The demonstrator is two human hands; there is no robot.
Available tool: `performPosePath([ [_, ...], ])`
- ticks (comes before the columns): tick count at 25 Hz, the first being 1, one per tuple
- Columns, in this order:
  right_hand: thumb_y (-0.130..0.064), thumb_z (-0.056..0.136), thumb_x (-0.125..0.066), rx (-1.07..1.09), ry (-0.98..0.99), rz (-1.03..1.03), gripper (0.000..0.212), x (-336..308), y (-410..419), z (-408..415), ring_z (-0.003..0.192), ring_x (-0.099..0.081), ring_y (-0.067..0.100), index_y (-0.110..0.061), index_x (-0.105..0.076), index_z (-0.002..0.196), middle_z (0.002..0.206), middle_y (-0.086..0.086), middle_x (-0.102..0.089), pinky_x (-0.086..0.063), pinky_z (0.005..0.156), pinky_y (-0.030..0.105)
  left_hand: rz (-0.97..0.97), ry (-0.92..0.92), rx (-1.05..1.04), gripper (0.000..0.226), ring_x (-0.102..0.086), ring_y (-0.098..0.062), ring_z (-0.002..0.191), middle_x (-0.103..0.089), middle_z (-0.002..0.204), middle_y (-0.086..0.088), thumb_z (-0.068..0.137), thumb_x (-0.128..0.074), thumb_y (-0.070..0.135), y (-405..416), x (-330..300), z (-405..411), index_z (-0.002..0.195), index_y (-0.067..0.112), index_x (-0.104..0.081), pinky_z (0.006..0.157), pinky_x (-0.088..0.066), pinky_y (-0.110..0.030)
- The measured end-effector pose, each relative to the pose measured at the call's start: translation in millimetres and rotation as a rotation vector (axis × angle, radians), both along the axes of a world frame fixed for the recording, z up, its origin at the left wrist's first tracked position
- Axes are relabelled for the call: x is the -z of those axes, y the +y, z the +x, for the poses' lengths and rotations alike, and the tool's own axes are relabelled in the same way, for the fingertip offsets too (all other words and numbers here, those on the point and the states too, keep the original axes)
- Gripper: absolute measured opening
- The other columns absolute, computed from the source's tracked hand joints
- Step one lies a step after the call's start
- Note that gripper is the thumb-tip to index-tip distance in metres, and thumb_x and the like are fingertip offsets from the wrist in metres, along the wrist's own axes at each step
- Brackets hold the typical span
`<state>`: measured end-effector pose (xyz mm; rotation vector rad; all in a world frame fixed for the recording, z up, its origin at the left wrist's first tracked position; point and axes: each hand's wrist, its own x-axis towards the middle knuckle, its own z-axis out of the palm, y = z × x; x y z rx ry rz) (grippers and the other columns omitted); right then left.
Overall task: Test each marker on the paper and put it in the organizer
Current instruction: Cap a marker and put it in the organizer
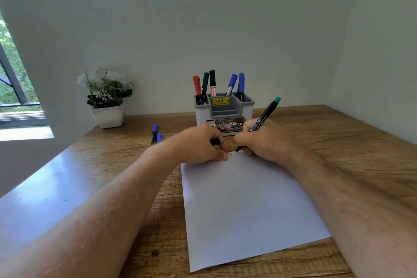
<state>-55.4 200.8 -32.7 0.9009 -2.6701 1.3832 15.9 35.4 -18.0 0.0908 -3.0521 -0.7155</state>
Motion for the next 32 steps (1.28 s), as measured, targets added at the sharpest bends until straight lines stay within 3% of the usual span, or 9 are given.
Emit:
performPosePath([
  [8, -0.028, 0.069, -0.066, 0.008, 0.036, 0.017, 0.026, 0.2, -0.1, 0.6, 0.039, -0.047, 0.003, -0.018, -0.054, 0.048, 0.048, -0.003, -0.06, -0.035, 0.047, 0.022, 0.004, -0.01, -0.009, 0.012, -0.054, -0.004, 0.08, -0.059, 0.091, 0.015, 0.086, -0.073, 0.036, -0.8, 0.3, -0.9, 0.096, 0.033, -0.068, 0.066, -0.04, -0.021],
  [12, -0.023, 0.071, -0.067, 0.004, 0.027, 0.0, 0.027, -0.6, -1.5, -0.2, 0.052, -0.046, 0.017, -0.017, -0.048, 0.052, 0.056, 0.008, -0.055, -0.037, 0.055, 0.03, 0.011, -0.016, -0.01, 0.012, -0.053, -0.002, 0.081, -0.058, 0.091, 0.017, 0.086, -0.073, 0.035, -0.6, 0.4, -0.8, 0.096, 0.032, -0.068, 0.071, -0.04, -0.022],
  [15, -0.024, 0.071, -0.067, 0.007, 0.04, 0.009, 0.027, -0.5, -0.9, 0.0, 0.045, -0.047, 0.01, -0.016, -0.051, 0.052, 0.051, 0.002, -0.057, -0.036, 0.051, 0.024, 0.016, -0.023, -0.01, 0.013, -0.054, -0.005, 0.085, -0.058, 0.093, 0.016, 0.086, -0.073, 0.034, -0.3, -0.2, -0.9, 0.098, 0.031, -0.068, 0.077, -0.041, -0.025],
  [18, -0.024, 0.074, -0.067, -0.014, 0.033, 0.032, 0.03, -1.0, -0.5, 2.0, 0.038, -0.045, 0.002, -0.017, -0.052, 0.05, 0.046, -0.004, -0.058, -0.034, 0.045, 0.021, 0.012, -0.027, -0.009, 0.013, -0.053, -0.004, 0.083, -0.058, 0.094, 0.014, 0.087, -0.072, 0.033, 0.3, -0.9, -0.3, 0.098, 0.031, -0.067, 0.074, -0.04, -0.024],
  [23, -0.02, 0.074, -0.067, 0.001, 0.056, 0.017, 0.027, -2.5, -0.6, 3.1, 0.054, -0.048, 0.016, -0.016, -0.05, 0.054, 0.059, 0.009, -0.057, -0.038, 0.054, 0.03, 0.014, -0.025, -0.007, 0.011, -0.052, -0.002, 0.081, -0.056, 0.092, 0.016, 0.087, -0.072, 0.032, 0.5, -0.6, -0.2, 0.096, 0.031, -0.066, 0.07, -0.038, -0.022],
  [32, -0.017, 0.073, -0.068, 0.011, 0.083, 0.018, 0.027, -1.8, -2.2, 1.8, 0.051, -0.045, 0.014, -0.013, -0.05, 0.054, 0.054, 0.006, -0.049, -0.036, 0.051, 0.027, 0.032, -0.033, -0.007, 0.011, -0.052, -0.002, 0.081, -0.057, 0.092, 0.017, 0.086, -0.073, 0.033, -0.6, -0.8, -1.8, 0.095, 0.033, -0.067, 0.069, -0.04, -0.02],
])
